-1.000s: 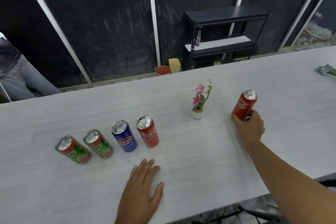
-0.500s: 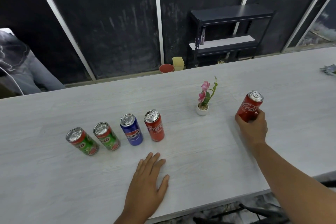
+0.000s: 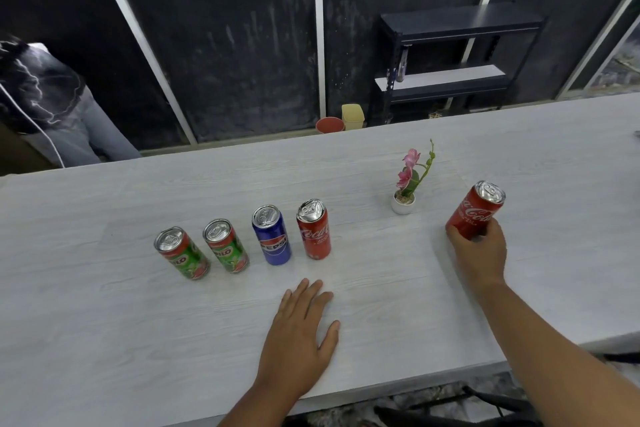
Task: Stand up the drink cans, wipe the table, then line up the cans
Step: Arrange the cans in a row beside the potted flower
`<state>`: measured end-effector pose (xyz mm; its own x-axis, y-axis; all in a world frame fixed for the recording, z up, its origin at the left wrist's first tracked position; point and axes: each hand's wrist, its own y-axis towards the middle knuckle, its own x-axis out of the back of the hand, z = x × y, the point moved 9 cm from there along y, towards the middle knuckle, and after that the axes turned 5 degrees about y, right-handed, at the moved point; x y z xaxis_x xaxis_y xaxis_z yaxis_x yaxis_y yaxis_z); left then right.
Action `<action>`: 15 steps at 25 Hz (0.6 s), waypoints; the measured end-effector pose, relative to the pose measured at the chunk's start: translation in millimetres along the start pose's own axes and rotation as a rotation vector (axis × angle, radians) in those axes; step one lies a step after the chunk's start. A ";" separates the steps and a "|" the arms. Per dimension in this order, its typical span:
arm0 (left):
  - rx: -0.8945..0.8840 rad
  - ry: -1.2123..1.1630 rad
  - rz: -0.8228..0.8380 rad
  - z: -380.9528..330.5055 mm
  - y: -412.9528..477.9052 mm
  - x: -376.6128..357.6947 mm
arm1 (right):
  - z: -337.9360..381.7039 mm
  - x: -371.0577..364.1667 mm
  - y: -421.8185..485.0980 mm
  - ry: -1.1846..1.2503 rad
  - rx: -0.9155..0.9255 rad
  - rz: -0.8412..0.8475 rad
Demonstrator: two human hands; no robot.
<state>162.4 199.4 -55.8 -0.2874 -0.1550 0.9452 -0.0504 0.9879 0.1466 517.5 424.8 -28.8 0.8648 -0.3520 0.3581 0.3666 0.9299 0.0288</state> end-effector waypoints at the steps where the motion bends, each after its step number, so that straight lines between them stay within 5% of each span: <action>1: -0.001 0.001 -0.002 -0.1 0.1 -0.3 | 1.5 -7.0 -6.1 0.006 0.003 0.029; 15: -0.014 -0.011 -0.031 -1.4 0.7 4.7 | 49.0 -117.2 -85.5 0.020 0.149 0.385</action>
<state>162.3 199.4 -50.9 -0.2963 -0.1858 0.9369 -0.0463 0.9825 0.1802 368.0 391.7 -27.6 0.9360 0.0243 0.3512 -0.0378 0.9988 0.0317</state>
